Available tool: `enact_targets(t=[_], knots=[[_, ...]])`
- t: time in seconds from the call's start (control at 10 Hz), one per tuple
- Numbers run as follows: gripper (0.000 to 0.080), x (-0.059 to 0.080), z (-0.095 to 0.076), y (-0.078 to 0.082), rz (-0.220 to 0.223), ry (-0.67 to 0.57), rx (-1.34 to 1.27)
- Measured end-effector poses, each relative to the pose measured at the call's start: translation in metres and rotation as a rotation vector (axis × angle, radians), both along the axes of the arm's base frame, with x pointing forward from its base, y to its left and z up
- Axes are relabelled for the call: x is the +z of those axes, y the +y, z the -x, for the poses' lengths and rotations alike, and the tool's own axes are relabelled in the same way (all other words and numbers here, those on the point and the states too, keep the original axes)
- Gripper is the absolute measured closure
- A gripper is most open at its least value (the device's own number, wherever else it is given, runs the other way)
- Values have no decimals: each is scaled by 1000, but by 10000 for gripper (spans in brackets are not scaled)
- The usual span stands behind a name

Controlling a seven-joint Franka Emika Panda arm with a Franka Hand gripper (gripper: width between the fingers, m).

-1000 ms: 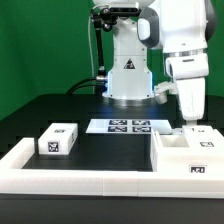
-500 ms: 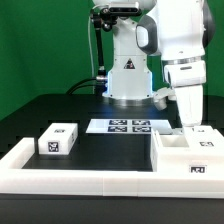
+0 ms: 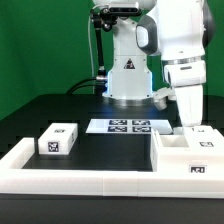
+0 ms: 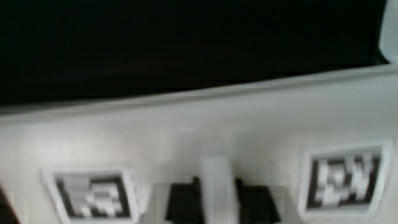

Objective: Assemble cabinet

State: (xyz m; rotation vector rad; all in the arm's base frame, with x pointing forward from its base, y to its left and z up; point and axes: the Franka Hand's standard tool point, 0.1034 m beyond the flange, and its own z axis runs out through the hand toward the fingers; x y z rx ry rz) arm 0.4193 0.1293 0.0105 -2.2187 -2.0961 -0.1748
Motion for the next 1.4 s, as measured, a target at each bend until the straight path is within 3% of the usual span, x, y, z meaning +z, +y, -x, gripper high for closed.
enact_targets(t=[0.5, 0.8, 1.0, 1.4], knots=[[738, 1, 1, -2, 2, -1, 4], [737, 21, 12, -29, 50, 8, 21], [737, 43, 1, -47, 90, 1, 34], [737, 45, -5, -55, 90, -8, 33]])
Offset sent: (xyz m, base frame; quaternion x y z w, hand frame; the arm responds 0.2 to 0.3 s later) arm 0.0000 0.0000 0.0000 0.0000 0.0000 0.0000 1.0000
